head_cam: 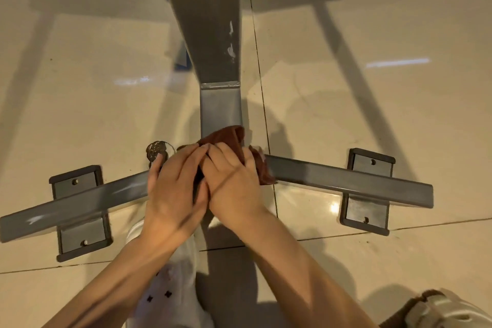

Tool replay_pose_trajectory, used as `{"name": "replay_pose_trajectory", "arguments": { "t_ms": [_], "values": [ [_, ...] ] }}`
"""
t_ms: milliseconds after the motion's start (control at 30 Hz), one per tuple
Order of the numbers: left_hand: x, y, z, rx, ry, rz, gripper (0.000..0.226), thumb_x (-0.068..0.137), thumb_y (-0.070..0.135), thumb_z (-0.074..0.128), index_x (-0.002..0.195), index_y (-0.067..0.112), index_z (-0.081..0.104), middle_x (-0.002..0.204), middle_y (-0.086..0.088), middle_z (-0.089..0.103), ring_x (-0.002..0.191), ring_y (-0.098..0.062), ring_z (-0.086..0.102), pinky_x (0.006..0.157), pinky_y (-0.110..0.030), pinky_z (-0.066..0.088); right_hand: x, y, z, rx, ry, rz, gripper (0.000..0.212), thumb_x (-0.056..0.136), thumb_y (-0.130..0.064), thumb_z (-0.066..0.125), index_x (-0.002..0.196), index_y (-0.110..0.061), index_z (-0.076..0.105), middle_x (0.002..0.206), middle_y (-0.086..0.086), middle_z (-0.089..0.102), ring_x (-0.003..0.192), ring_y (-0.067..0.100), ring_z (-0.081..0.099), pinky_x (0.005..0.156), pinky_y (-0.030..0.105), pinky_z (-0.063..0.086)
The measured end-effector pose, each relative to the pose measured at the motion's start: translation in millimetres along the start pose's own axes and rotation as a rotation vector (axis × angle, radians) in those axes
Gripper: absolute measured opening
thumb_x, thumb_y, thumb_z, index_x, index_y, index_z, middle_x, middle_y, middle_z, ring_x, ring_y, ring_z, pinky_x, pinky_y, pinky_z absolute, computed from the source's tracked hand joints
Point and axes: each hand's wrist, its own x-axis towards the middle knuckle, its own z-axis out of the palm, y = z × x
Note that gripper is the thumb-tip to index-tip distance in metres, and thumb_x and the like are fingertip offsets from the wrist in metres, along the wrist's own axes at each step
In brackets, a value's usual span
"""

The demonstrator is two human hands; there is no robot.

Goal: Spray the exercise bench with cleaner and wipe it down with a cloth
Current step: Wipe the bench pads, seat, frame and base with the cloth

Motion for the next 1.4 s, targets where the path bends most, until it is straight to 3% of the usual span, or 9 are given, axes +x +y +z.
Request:
{"name": "replay_pose_trajectory", "arguments": {
  "t_ms": [133, 200, 367, 567, 700, 867, 1133, 1267, 1400],
  "values": [
    [7.6, 5.7, 1.5, 0.01, 0.027, 0.117, 0.044, 0.095, 0.027, 0.042, 0.134, 0.009, 0.052, 0.135, -0.008, 0.054, 0.129, -0.018, 0.045, 0.115, -0.052, 0.022, -17.3, 29.7, -7.7, -0.021, 0.009, 0.068, 0.048, 0.092, -0.04, 0.038, 0.129, -0.019, 0.06, 0.126, 0.002, 0.061, 0.121, 0.021, 0.053, 0.1, 0.047, 0.036],
    [12.3, 12.3, 5.8, 0.052, -0.009, 0.122, 0.044, 0.098, 0.031, 0.038, 0.135, 0.01, 0.051, 0.138, -0.007, 0.051, 0.132, -0.019, 0.044, 0.118, -0.048, 0.013, -40.3, 64.9, -24.2, -0.072, 0.055, 0.2, 0.048, 0.097, -0.049, 0.037, 0.127, -0.02, 0.06, 0.117, 0.002, 0.064, 0.11, 0.024, 0.058, 0.096, 0.048, 0.039],
    [37.0, 39.9, 24.0, 0.204, -0.122, 0.113, 0.053, 0.1, 0.04, 0.023, 0.135, 0.014, 0.052, 0.142, -0.008, 0.05, 0.138, -0.024, 0.037, 0.116, -0.049, -0.01, -113.0, 167.4, -70.2, -0.267, 0.018, 0.517, 0.05, 0.101, -0.051, 0.023, 0.111, -0.018, 0.059, 0.107, 0.004, 0.06, 0.11, 0.028, 0.056, 0.111, 0.064, 0.014],
    [70.1, 39.2, 40.0, 0.241, -0.088, 0.186, 0.051, 0.101, 0.044, 0.02, 0.139, 0.019, 0.044, 0.144, -0.007, 0.049, 0.139, -0.026, 0.037, 0.116, -0.056, 0.0, -112.0, 175.9, -67.0, -0.225, 0.145, 0.769, 0.043, 0.1, -0.042, 0.029, 0.089, -0.012, 0.058, 0.099, 0.011, 0.063, 0.107, 0.032, 0.055, 0.113, 0.062, 0.017],
    [73.7, 46.9, 47.4, 0.193, -0.085, 0.141, 0.054, 0.099, 0.042, 0.023, 0.137, 0.016, 0.05, 0.143, -0.006, 0.05, 0.14, -0.023, 0.035, 0.118, -0.052, 0.0, -85.1, 131.9, -49.0, -0.207, 0.207, 0.694, 0.038, 0.097, -0.042, 0.039, 0.092, -0.013, 0.064, 0.097, 0.008, 0.063, 0.104, 0.03, 0.057, 0.114, 0.06, 0.02],
    [74.8, 43.9, 45.8, 0.088, -0.038, 0.129, 0.054, 0.098, 0.038, 0.025, 0.136, 0.012, 0.053, 0.141, -0.007, 0.052, 0.14, -0.02, 0.034, 0.119, -0.049, 0.001, -44.7, 71.0, -28.1, -0.106, 0.101, 0.435, 0.037, 0.098, -0.046, 0.043, 0.112, -0.018, 0.063, 0.105, 0.004, 0.062, 0.107, 0.025, 0.055, 0.115, 0.055, 0.021],
    [72.3, 42.7, 45.3, 0.031, -0.006, 0.228, 0.054, 0.101, 0.038, 0.026, 0.13, 0.004, 0.057, 0.136, -0.012, 0.055, 0.136, -0.025, 0.042, 0.117, -0.058, 0.009, -91.5, 150.9, -55.2, -0.206, 0.06, 0.409, 0.069, 0.084, -0.078, 0.04, 0.108, -0.018, 0.065, 0.1, 0.003, 0.063, 0.096, 0.027, 0.056, 0.104, 0.052, 0.034],
    [65.2, 41.5, 29.7, 0.011, 0.003, 0.286, 0.055, 0.102, 0.039, 0.025, 0.13, 0.005, 0.058, 0.137, -0.012, 0.054, 0.133, -0.026, 0.044, 0.118, -0.053, 0.008, -127.3, 189.8, -66.2, -0.256, 0.095, 0.392, 0.061, 0.097, -0.062, 0.031, 0.117, -0.014, 0.063, 0.113, 0.005, 0.063, 0.109, 0.029, 0.057, 0.111, 0.049, 0.027],
    [46.8, 43.7, 15.2, -0.021, 0.002, 0.213, 0.06, 0.103, 0.044, 0.017, 0.132, 0.008, 0.055, 0.138, -0.01, 0.053, 0.134, -0.023, 0.041, 0.117, -0.048, 0.007, -113.6, 157.6, -51.0, -0.224, 0.23, 0.522, 0.052, 0.1, -0.047, 0.029, 0.12, -0.013, 0.063, 0.12, 0.007, 0.063, 0.119, 0.029, 0.053, 0.113, 0.051, 0.023]
  ]
}}
